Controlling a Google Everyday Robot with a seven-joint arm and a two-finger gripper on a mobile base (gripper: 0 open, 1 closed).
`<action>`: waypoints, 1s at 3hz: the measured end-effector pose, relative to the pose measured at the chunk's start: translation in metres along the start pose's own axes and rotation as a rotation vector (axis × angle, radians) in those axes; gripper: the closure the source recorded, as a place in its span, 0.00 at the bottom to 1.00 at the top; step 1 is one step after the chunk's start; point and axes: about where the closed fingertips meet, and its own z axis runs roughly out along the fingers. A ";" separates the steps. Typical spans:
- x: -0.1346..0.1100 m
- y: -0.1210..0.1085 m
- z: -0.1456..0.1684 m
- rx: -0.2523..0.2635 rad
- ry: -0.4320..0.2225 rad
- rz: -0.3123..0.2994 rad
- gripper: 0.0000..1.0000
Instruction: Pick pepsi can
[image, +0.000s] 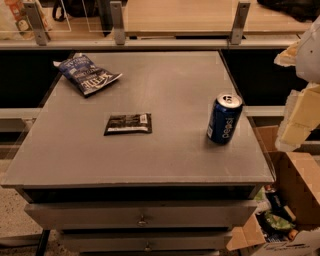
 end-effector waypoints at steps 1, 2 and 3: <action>-0.002 -0.003 0.001 0.012 -0.013 0.004 0.00; -0.006 -0.006 0.013 0.020 -0.052 0.020 0.00; -0.016 -0.009 0.035 0.012 -0.103 0.024 0.00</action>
Offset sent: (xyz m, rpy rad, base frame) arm 0.0244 0.0111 -0.0304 0.1102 -0.0367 -0.0222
